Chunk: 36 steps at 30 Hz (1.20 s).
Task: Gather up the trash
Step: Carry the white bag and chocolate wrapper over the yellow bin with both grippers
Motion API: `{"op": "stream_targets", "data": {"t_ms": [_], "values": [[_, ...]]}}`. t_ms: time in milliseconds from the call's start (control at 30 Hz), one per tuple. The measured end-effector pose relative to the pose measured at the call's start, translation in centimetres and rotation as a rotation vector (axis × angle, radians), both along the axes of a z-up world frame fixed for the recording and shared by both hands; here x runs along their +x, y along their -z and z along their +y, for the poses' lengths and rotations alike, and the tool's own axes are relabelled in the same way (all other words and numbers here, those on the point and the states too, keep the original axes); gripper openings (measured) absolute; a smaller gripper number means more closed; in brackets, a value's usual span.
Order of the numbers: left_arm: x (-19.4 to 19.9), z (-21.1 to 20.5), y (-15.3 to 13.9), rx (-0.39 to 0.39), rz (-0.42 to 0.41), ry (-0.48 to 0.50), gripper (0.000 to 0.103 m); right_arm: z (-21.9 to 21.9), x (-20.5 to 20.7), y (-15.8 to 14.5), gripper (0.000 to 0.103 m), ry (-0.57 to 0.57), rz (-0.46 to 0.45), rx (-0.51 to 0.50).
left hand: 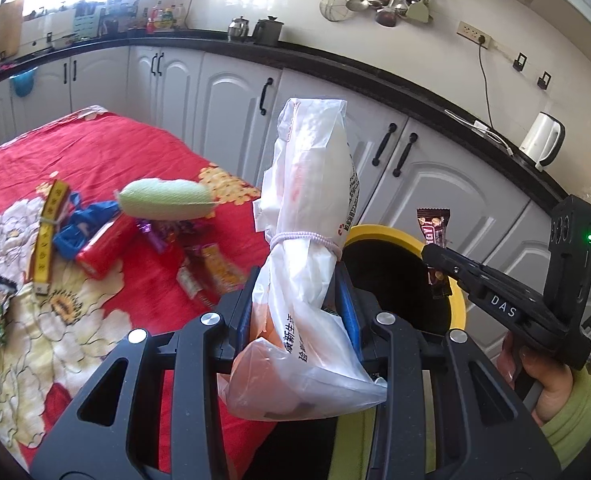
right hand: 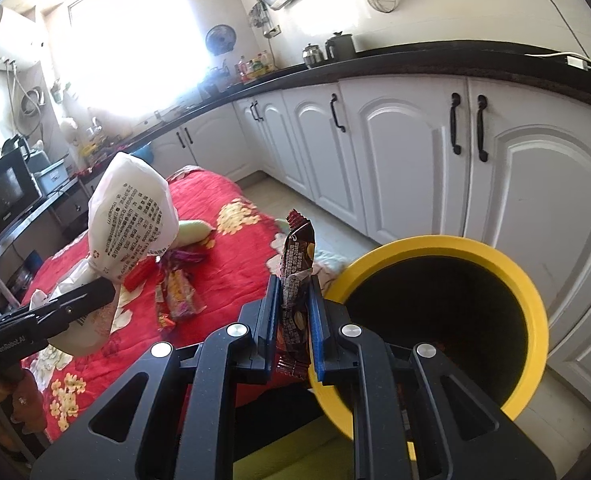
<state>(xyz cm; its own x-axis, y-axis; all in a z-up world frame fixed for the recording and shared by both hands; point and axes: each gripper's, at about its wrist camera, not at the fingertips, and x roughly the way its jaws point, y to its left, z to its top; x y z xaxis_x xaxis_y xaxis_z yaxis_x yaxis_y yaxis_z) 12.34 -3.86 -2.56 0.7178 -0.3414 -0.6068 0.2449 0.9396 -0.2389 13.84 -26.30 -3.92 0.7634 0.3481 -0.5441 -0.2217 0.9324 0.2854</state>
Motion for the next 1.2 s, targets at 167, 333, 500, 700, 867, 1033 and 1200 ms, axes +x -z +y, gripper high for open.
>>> {"op": "stream_targets", "data": {"t_ms": [167, 333, 500, 700, 867, 1033, 1200], "values": [[0.5, -1.5, -0.2, -0.001, -0.005, 0.021, 0.028, -1.6, -0.2, -0.2, 0.014, 0.033, -0.013, 0.006], [0.9, -3.0, -0.3, -0.002, -0.009, 0.045, 0.028, -3.3, -0.3, -0.3, 0.014, 0.068, -0.019, 0.015], [1.3, -4.5, -0.3, 0.001, -0.005, 0.068, 0.028, -5.0, -0.4, -0.3, 0.014, 0.103, -0.021, 0.025], [2.0, -6.5, -0.2, 0.005, 0.0, 0.098, 0.028, -6.8, -0.4, -0.1, 0.014, 0.144, -0.022, 0.03], [2.5, -8.0, 0.3, 0.01, 0.009, 0.122, 0.028, -8.2, -0.5, 0.2, 0.014, 0.176, -0.017, 0.03], [3.2, -9.4, 1.4, 0.021, 0.035, 0.147, 0.028, -9.2, -0.2, 0.7, 0.014, 0.194, 0.002, 0.028], [3.8, -10.7, 2.6, 0.032, 0.068, 0.166, 0.028, -9.9, 0.3, 1.6, 0.014, 0.204, 0.032, 0.03]]}}
